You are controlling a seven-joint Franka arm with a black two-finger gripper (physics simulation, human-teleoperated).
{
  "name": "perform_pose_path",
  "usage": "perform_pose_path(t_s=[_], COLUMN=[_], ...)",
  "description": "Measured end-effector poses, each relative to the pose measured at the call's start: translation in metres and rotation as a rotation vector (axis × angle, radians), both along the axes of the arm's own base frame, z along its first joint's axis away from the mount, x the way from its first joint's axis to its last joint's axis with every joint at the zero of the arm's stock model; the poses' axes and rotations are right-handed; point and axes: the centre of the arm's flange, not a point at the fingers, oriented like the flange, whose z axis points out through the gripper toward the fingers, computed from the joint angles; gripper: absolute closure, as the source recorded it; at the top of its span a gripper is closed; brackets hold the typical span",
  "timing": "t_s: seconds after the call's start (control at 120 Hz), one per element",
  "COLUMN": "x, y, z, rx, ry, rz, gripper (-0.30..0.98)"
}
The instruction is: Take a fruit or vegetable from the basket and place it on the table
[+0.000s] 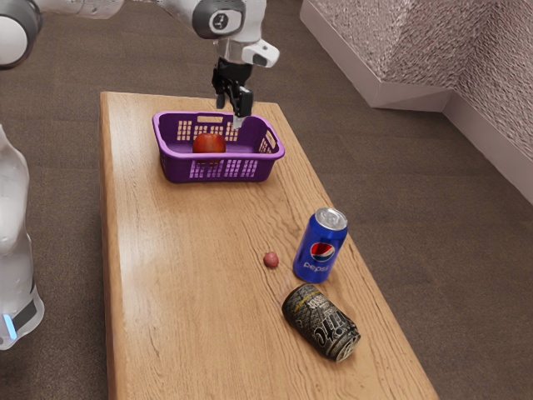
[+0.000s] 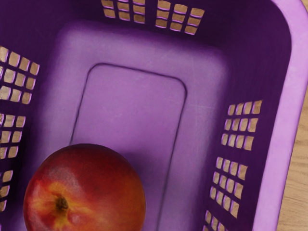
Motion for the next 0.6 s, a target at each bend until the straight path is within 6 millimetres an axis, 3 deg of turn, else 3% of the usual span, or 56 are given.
perform_pose_path(t_s=[0.167, 0.375, 0.6], x=[-0.009, -0.013, -0.018], y=[0.014, 0.012, 0.018], z=[-0.022, -0.046, -0.057], rx=[0.055, 0.085, 0.127], ry=[-0.011, 0.011, 0.036], rz=[0.002, -0.021, -0.036], gripper=[0.00, 0.00, 0.00])
